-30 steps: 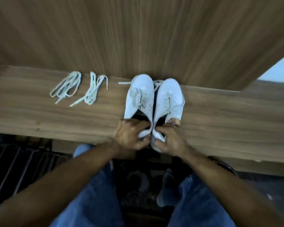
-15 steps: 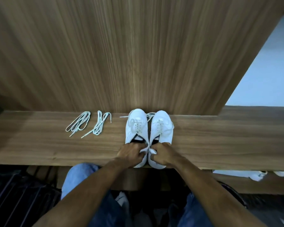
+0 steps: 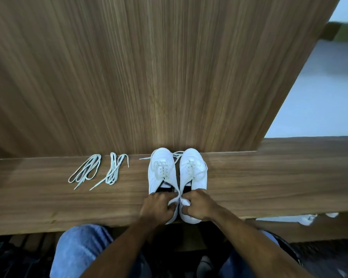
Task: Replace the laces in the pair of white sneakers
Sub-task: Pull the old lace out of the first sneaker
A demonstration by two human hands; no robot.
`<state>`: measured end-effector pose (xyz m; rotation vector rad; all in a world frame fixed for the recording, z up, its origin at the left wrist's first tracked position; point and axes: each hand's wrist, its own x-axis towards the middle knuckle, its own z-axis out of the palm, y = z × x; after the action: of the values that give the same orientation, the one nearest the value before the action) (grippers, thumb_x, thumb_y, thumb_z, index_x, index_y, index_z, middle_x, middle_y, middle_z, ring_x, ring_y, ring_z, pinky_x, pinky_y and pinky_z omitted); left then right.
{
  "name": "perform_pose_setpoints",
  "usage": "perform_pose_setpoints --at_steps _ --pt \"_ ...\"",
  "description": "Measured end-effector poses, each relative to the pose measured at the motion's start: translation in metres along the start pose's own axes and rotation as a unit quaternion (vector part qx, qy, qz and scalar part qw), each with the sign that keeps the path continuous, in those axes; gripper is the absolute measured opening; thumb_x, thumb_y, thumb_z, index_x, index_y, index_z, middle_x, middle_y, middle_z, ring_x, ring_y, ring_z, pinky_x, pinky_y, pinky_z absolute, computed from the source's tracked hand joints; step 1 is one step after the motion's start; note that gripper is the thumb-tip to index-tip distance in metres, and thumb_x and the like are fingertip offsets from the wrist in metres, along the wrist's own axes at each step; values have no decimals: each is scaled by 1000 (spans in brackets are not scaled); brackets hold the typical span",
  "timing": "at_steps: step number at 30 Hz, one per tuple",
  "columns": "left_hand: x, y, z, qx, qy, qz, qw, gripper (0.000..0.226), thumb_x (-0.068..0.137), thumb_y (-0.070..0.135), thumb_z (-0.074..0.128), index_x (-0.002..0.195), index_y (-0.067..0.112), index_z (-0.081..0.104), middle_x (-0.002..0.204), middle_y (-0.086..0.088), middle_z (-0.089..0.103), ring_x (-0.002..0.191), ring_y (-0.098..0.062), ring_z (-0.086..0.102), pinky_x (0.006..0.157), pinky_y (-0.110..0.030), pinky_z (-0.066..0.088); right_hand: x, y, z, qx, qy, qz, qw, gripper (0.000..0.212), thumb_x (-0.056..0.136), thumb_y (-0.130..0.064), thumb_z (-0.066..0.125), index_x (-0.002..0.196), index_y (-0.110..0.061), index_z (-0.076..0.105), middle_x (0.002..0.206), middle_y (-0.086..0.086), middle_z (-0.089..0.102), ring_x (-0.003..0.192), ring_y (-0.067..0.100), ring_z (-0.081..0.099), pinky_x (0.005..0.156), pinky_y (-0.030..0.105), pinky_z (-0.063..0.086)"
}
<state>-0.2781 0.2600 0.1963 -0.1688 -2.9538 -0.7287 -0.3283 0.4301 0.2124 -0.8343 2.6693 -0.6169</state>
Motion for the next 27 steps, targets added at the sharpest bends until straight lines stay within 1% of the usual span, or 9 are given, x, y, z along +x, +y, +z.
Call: perform_pose_setpoints --at_steps 4,7,10,12,15,19,22,24,27 --pt "-1 -3 3 -8 28 7 1000 36 78 39 49 104 26 69 102 0 72 96 -29 66 74 -35 53 -3 -2 -3 -33 2 -14 999 37 78 -32 58 54 -25 31 55 -13 37 69 12 44 70 23 23" --pt "-3 0 1 1 11 -3 1000 37 79 41 46 105 25 67 103 1 71 99 -28 64 76 -33 49 -5 1 -2 -69 14 -16 997 37 77 -34 56 54 -22 30 54 -9 35 66 13 40 69 24 21" --pt "-1 2 0 19 -18 -20 999 38 83 43 46 114 30 62 112 3 68 106 -25 60 80 -31 46 -9 10 -6 -90 9 -7 996 40 79 -32 59 54 -20 29 53 -7 35 65 14 39 70 23 20" --pt "-1 2 -1 25 -27 -26 999 47 80 47 42 121 33 60 119 4 66 111 -24 59 84 -30 46 -11 18 -9 -90 -1 5 996 39 77 -33 58 54 -19 30 53 -7 36 64 16 40 69 23 22" --pt "-2 2 0 10 -32 -39 999 54 76 48 37 123 35 61 124 4 65 114 -24 58 89 -31 48 -15 27 -15 -86 -5 42 995 39 77 -32 59 54 -17 31 53 -5 37 64 19 41 64 24 22" --pt "-4 4 -1 3 -20 -39 999 49 76 46 39 114 30 65 118 2 67 109 -25 60 85 -32 49 -13 41 -28 -99 -32 80 991 34 72 -35 56 54 -16 35 54 -4 40 66 24 46 62 30 35" --pt "-6 4 1 8 -16 -39 999 48 76 46 38 113 30 65 116 3 67 108 -25 61 84 -33 49 -10 42 -32 -111 -55 93 988 37 76 -34 60 55 -16 35 54 -5 39 65 24 46 60 29 33" --pt "-8 4 1 5 -14 -35 999 47 77 46 39 112 30 65 115 3 68 106 -25 61 83 -33 50 -6 39 -35 -90 -64 103 989 41 78 -40 62 55 -16 39 55 -4 44 65 22 51 60 29 36" --pt "-10 5 0 -8 3 -35 999 49 77 50 37 107 27 67 110 0 69 102 -26 63 80 -33 51 2 28 -50 -84 25 113 990 42 81 -56 59 64 -18 57 62 -6 59 71 18 61 66 31 49"
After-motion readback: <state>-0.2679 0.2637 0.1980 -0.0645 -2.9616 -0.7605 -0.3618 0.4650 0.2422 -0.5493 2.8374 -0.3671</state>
